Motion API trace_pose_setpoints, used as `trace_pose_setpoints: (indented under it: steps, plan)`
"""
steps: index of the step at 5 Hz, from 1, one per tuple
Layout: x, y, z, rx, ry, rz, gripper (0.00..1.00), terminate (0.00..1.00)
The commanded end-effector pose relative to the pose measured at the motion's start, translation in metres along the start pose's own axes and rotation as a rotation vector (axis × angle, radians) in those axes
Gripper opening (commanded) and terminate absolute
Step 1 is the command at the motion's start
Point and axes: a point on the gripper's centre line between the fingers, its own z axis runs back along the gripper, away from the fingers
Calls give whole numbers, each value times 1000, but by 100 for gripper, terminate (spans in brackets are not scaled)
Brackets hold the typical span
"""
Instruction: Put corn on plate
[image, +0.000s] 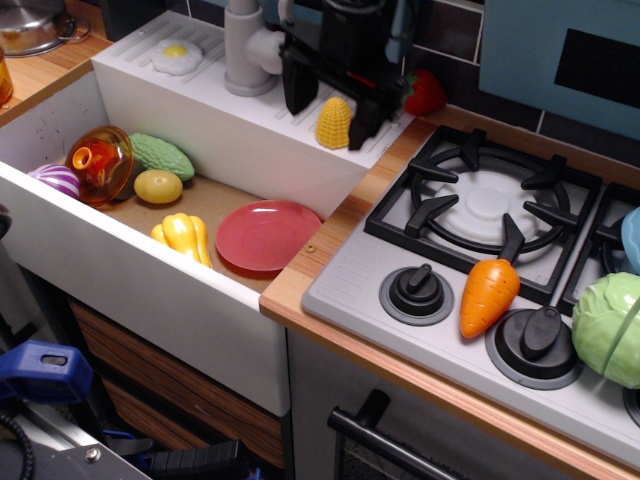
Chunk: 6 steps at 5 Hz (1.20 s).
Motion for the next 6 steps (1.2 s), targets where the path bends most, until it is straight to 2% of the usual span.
trace_pose_setpoints:
  steps: [1,2,3,4,5,6]
  plan:
    - [45,44,3,-1,-61,-11,100,0]
    - [61,55,-10,12,-100,-35,100,0]
    - [63,57,-18,-28,-93,-32,100,0]
    - [56,52,-23,-34,-115,-24,100,0]
    - [54,51,-22,-45,-120,-34,100,0]
    - [56,48,-11,-38,-129,-44,100,0]
